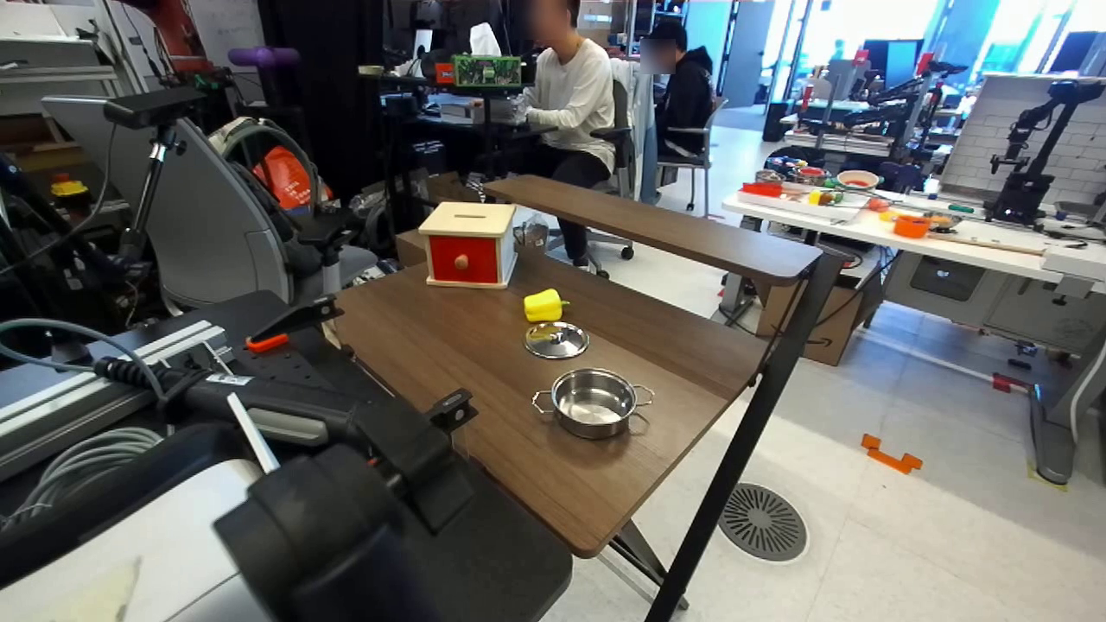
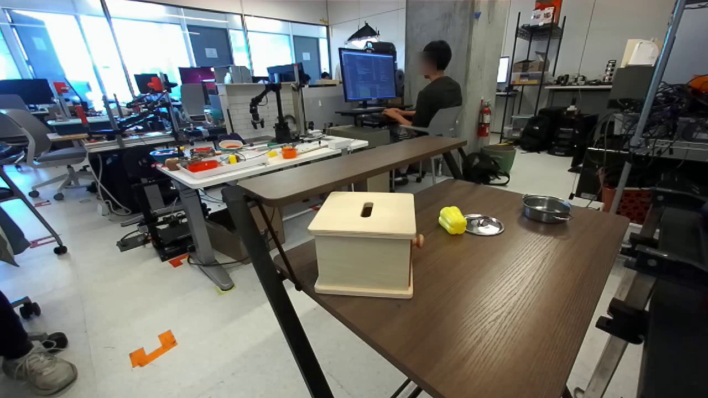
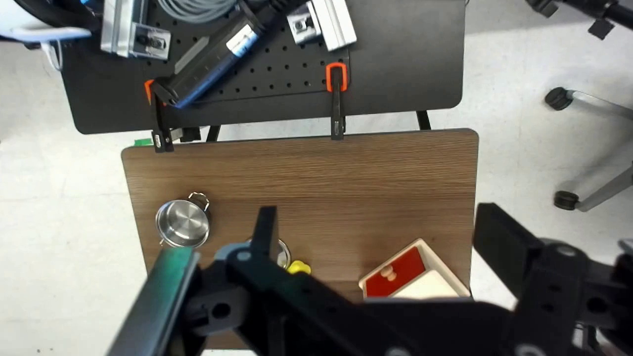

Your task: Open the drawer on the desk

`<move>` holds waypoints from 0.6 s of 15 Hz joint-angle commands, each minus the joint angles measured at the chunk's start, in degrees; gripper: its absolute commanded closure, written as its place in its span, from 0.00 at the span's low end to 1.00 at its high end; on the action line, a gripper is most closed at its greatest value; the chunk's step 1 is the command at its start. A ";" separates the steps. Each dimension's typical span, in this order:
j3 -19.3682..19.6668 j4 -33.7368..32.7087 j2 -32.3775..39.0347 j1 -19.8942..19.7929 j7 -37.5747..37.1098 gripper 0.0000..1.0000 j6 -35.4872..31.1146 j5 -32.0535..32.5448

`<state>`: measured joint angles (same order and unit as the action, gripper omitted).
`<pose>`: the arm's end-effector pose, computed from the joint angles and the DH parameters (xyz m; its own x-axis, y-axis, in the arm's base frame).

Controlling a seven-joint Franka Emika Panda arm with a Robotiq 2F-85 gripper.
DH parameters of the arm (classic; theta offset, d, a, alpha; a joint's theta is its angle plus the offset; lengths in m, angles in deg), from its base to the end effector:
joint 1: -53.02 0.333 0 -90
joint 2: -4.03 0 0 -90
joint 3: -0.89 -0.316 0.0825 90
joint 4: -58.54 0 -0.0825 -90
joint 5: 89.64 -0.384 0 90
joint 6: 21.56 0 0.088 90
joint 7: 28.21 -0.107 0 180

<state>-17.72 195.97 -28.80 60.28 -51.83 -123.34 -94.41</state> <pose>0.3327 0.1820 0.5025 0.9989 -0.0376 -0.0266 -0.0343 -0.9929 0.1139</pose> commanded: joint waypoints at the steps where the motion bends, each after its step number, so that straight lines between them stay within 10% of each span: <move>1: -0.26 3.04 5.56 -0.19 1.30 0.00 -13.91 3.37; 9: 1.67 5.72 24.40 -0.51 1.91 0.00 -38.07 7.88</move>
<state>-17.11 202.44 -11.01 59.70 -51.41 -155.20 -88.84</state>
